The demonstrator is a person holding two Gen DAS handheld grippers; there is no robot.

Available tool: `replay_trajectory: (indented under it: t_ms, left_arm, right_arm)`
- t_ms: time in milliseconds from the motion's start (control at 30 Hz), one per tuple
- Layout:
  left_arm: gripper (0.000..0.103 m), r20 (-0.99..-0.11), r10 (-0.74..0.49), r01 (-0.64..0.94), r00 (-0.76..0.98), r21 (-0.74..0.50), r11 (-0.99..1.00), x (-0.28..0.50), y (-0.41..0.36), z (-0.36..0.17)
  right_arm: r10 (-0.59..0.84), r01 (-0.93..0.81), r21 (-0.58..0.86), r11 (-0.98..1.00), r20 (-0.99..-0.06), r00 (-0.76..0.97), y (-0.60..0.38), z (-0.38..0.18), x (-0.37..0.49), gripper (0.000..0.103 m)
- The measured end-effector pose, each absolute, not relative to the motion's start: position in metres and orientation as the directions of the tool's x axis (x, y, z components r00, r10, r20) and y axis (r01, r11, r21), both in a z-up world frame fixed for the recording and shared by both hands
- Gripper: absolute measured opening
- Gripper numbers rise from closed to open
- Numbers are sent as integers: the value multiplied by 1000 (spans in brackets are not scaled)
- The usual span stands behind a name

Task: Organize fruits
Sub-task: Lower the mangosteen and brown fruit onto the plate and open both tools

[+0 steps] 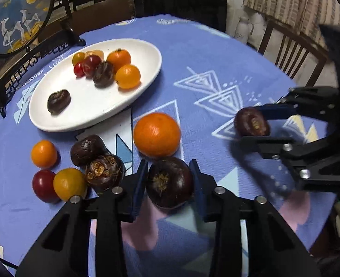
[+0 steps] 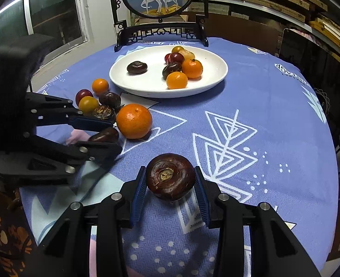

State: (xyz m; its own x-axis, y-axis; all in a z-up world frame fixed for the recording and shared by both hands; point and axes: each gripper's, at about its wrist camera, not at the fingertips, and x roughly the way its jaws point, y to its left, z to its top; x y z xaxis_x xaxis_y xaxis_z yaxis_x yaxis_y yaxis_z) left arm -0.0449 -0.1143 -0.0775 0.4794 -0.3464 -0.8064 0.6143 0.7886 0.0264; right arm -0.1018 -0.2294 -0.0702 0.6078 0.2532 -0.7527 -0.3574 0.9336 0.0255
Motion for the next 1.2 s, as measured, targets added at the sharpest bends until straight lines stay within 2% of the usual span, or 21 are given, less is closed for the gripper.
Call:
replay_trajectory:
  t_ms: [200, 600, 933, 1200]
  left_arm:
    - [36, -753, -362, 580, 550, 33, 814, -44, -91, -45]
    - [36, -646, -196, 340, 738, 104, 935, 23, -52, 12]
    - [35, -625, -173, 297, 761, 99, 950, 67, -56, 16]
    - [35, -664, -145, 288, 734, 111, 951, 101, -56, -3]
  right_arm:
    - [270, -368, 28, 929, -731, 627, -223, -59, -99, 41]
    - [340, -415, 11, 910, -593, 730, -192, 14, -61, 41]
    - [361, -400, 61, 914, -570, 738, -180, 24, -11, 41]
    - [349, -380, 82, 922, -601, 719, -170, 15, 36, 41]
